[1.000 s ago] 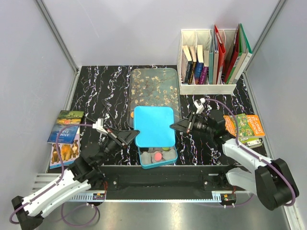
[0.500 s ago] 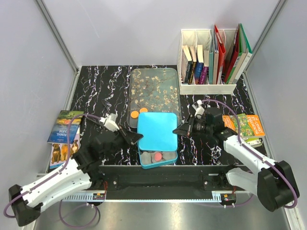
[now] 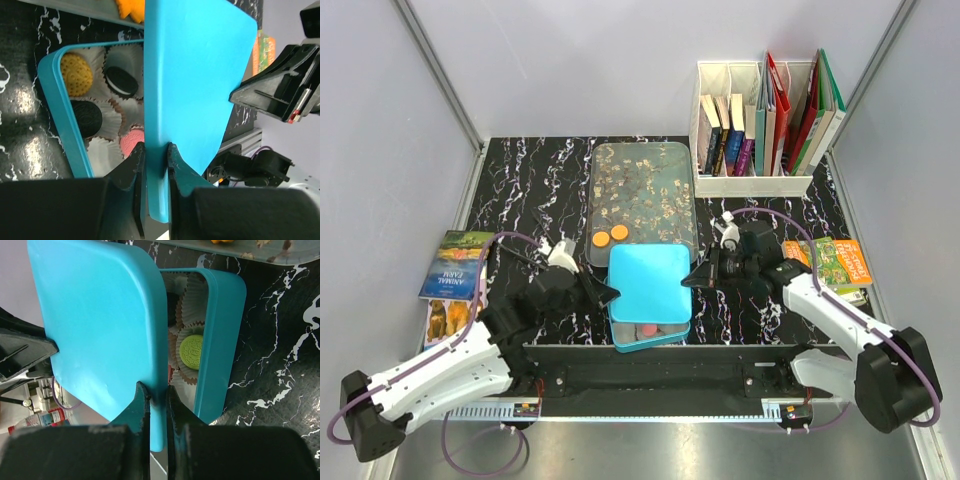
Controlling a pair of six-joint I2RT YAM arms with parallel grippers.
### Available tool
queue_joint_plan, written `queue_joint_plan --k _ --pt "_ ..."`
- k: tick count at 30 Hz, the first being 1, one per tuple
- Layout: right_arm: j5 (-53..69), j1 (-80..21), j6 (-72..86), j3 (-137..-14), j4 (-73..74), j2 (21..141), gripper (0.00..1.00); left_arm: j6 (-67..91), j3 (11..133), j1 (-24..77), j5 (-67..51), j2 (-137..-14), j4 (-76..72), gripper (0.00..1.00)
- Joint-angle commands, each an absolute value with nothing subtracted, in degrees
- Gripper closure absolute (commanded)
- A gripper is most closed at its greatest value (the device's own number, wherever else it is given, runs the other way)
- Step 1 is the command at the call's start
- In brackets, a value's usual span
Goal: Pack the cookies
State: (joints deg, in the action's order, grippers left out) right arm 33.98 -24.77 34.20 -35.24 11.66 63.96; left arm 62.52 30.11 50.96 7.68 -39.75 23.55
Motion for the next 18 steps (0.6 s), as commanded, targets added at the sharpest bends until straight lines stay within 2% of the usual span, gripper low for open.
queue_joint_plan --k 1,8,14,18 --pt "27.78 -24.61 32.96 -38.67 12.92 65.39 1.0 55.98 27.78 53.6 7.65 -39.56 38.76 0.99" --pt "22.95 -24.61 33.05 -40.95 13.89 69.08 1.0 59.85 25.66 57.83 8.7 -40.07 41.66 0.99" --pt "20.57 -24.61 32.87 -43.42 13.27 72.95 1.0 61.87 25.23 59.59 10.89 -46.93 41.14 1.0" --pt "20.39 -24.7 32.7 -44.21 12.39 74.79 1.0 63.37 23.21 59.85 12.3 -45.89 39.38 1.0"
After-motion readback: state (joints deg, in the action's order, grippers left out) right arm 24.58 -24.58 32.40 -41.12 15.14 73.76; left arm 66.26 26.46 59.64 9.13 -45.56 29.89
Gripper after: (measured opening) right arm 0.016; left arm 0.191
